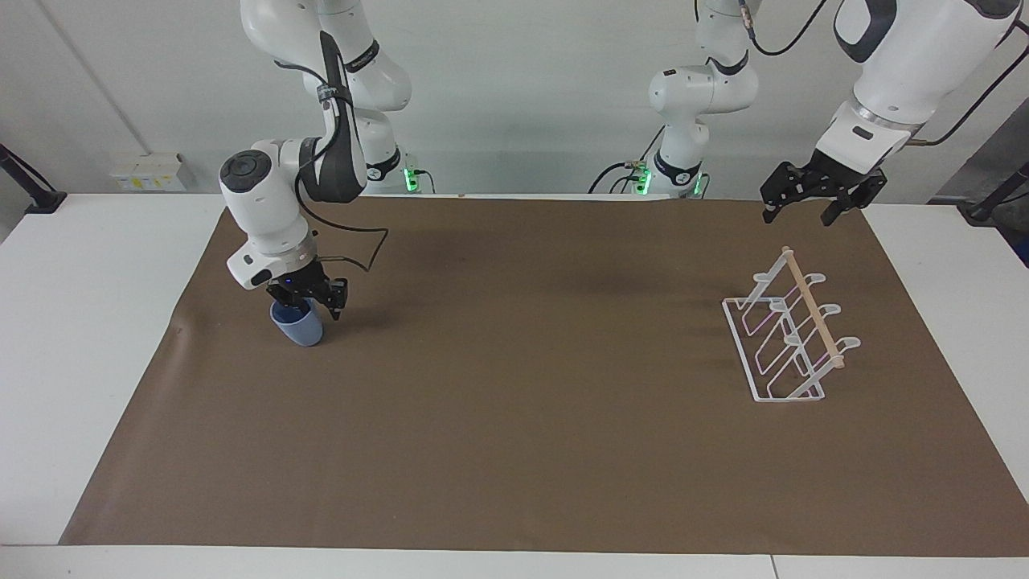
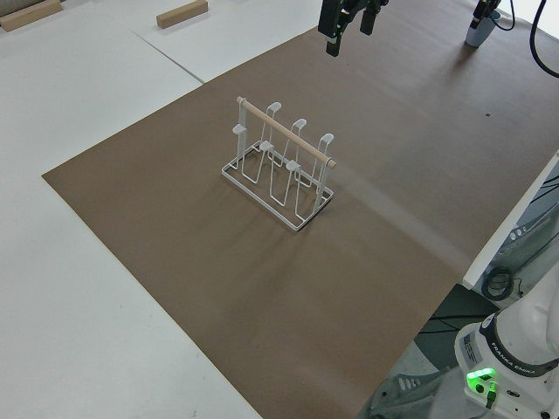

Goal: Hang cup on cup holder
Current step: 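Grasp the blue cup rim with the right gripper and lift it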

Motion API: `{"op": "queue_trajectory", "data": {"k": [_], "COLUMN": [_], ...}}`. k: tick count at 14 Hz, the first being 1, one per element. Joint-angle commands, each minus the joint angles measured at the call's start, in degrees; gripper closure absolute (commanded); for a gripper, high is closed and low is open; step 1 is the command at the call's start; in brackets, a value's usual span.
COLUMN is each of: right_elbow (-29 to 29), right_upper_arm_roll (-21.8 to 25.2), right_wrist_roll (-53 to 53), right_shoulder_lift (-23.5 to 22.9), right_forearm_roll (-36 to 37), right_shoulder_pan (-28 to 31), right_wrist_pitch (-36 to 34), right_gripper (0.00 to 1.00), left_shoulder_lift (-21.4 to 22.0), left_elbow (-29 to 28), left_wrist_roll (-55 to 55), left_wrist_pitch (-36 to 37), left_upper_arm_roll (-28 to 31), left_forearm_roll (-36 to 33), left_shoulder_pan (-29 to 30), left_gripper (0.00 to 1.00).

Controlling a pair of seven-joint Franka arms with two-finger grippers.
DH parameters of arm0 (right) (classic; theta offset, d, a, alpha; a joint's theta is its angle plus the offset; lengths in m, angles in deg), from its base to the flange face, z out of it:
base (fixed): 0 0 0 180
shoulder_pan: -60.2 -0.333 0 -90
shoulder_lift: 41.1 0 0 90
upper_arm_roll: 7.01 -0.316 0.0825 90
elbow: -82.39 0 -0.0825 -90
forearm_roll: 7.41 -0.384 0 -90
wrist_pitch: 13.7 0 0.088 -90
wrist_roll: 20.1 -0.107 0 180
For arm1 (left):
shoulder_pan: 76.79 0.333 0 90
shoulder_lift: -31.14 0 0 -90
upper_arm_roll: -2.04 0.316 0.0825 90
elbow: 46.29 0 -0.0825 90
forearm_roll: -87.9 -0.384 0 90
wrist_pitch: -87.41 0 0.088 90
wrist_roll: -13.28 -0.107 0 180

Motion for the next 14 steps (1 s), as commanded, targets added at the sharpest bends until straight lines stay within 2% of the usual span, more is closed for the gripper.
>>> {"op": "queue_trajectory", "data": {"k": [1,2,14], "right_elbow": [1.27,1.27,0.83], "right_upper_arm_roll": [-0.10,-0.10,-0.18], "right_wrist_roll": [1.23,1.32,1.23], "right_shoulder_lift": [1.07,1.07,0.90], "right_forearm_roll": [-1.40,-1.40,-1.40], "right_shoulder_pan": [0.15,0.15,0.06], "right_wrist_pitch": [0.75,0.75,0.14], "right_gripper": [0.90,1.00,1.00], "left_shoulder_lift": [2.52,2.61,3.49], "left_elbow": [-3.81,-4.08,-5.66], "left_wrist_roll": [0.01,0.01,0.71], "left_wrist_pitch": [-2.52,-2.70,-1.99], "left_upper_arm_roll": [0.53,0.53,0.53], "left_forearm_roll": [1.51,1.51,1.95], "left_shoulder_pan": [-0.58,-0.58,-0.67], "left_gripper": [0.00,0.00,0.00]}}
